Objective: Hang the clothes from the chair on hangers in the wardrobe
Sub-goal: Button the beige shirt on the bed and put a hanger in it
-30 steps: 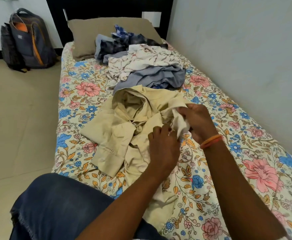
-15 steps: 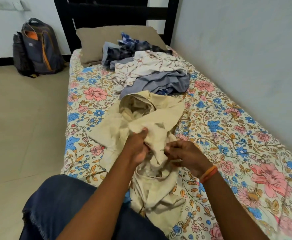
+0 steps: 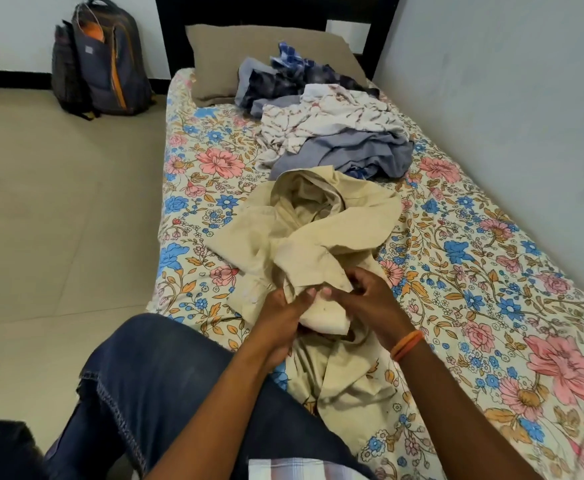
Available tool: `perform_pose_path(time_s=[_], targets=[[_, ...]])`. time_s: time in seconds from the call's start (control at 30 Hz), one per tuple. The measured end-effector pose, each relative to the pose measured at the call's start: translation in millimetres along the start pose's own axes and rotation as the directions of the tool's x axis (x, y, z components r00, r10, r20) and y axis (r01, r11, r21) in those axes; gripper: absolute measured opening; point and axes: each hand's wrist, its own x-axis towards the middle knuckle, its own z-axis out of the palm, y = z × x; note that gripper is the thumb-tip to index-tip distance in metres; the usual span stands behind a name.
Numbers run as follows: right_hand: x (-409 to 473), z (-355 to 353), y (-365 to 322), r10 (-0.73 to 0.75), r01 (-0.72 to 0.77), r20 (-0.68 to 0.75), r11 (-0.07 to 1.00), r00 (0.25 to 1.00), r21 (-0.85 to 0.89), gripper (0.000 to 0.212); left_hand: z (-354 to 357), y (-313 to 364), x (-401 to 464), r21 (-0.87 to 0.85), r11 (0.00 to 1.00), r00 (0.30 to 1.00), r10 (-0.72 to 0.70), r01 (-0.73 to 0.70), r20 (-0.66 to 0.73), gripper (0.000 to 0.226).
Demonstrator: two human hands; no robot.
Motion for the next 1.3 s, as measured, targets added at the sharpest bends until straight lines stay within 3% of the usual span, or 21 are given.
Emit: perform_pose_path(time_s=[0.1, 0.17, 0.23, 0.27, 0.33, 0.43, 0.5, 0.57, 0.67, 0.77, 0.83, 0.93, 1.03, 1.1, 1.17, 1.27, 1.3], targets=[[-1.7, -5.0, -4.5, 0.115, -0.123, 0.054, 0.977, 0.992, 0.177, 0.060, -5.6, -4.8, 3.0, 0.174, 0.980, 0.991, 0.106, -0.092, -0.077, 0.030], [-5.9, -8.1, 0.3, 0.182, -0.225, 0.150, 0.904, 0.972, 0.364, 0.064, -4.8, -7.3, 0.5, 0.288, 0.954, 0.979, 0.135, -0.087, -0.152, 0.041], [-11.9, -10.2, 8.5, 0.206, -0.325, 0.281, 0.808, 0.937, 0.492, 0.073, -2.3, -10.2, -1.4, 0.297, 0.953, 0.967, 0.132, -0.063, -0.219, 0.045], [-16.0, -10.2, 11.3, 0.199, -0.360, 0.337, 0.770, 0.920, 0.526, 0.072, -0.3, -10.6, -1.9, 0.304, 0.950, 0.965, 0.143, -0.072, -0.218, 0.043], [-22.0, -7.3, 14.5, 0.201, -0.388, 0.369, 0.739, 0.907, 0.551, 0.047, 0.5, -11.5, -2.4, 0.357, 0.929, 0.961, 0.184, -0.101, -0.207, 0.035], [-27.9, 4.4, 20.1, 0.288, -0.353, 0.205, 0.794, 0.935, 0.495, 0.031, -5.4, -11.4, -6.3, 0.452, 0.890, 0.923, 0.225, -0.065, -0.311, 0.037], [-28.7, 12.0, 25.2, 0.327, -0.315, 0.054, 0.832, 0.943, 0.457, 0.027, -9.3, -9.6, -10.7, 0.515, 0.855, 0.867, 0.299, -0.058, -0.399, 0.054], [-28.9, 20.5, 28.3, 0.349, -0.290, -0.041, 0.833, 0.936, 0.471, 0.018, -8.1, -5.3, -19.5, 0.564, 0.819, 0.801, 0.407, -0.108, -0.438, 0.054], [-25.6, 30.3, 33.4, 0.355, -0.232, -0.163, 0.833, 0.920, 0.503, 0.007, -1.9, -4.4, -34.7, 0.669, 0.738, 0.810, 0.447, -0.093, -0.380, 0.038], [-23.0, 32.9, 39.6, 0.306, -0.149, -0.288, 0.875, 0.908, 0.460, 0.010, -5.1, -17.9, -42.9, 0.848, 0.522, 0.882, 0.350, 0.096, -0.316, 0.062], [-23.3, 31.9, 41.7, 0.290, -0.112, -0.341, 0.882, 0.894, 0.457, 0.012, -13.8, -18.9, -42.3, 0.858, 0.490, 0.915, 0.259, 0.153, -0.310, 0.061], [-25.4, 31.7, 42.2, 0.295, -0.085, -0.358, 0.862, 0.886, 0.499, 0.014, -22.5, -13.0, -39.9, 0.847, 0.506, 0.962, 0.110, 0.163, -0.251, 0.029], [-28.2, 31.7, 41.9, 0.240, -0.057, -0.354, 0.888, 0.904, 0.457, 0.017, -16.9, -10.6, -42.9, 0.763, 0.643, 0.917, 0.261, 0.068, -0.302, 0.033], [-28.1, 31.6, 39.9, 0.200, -0.039, -0.344, 0.906, 0.917, 0.422, 0.023, -10.7, -7.9, -45.5, 0.743, 0.669, 0.869, 0.379, -0.020, -0.318, 0.037], [-27.4, 33.9, 37.0, 0.191, -0.043, -0.294, 0.895, 0.937, 0.443, 0.027, -7.5, -7.9, -46.7, 0.791, 0.601, 0.837, 0.488, -0.114, -0.249, 0.029], [-26.7, 40.6, 32.6, 0.201, -0.063, -0.205, 0.843, 0.958, 0.534, 0.026, -4.9, -14.1, -42.3, 0.866, 0.411, 0.731, 0.677, -0.285, -0.080, 0.006], [-27.1, 42.4, 31.0, 0.206, -0.074, -0.168, 0.814, 0.964, 0.576, 0.026, -4.0, -15.8, -41.0, 0.848, 0.399, 0.705, 0.708, -0.349, -0.043, 0.003]])
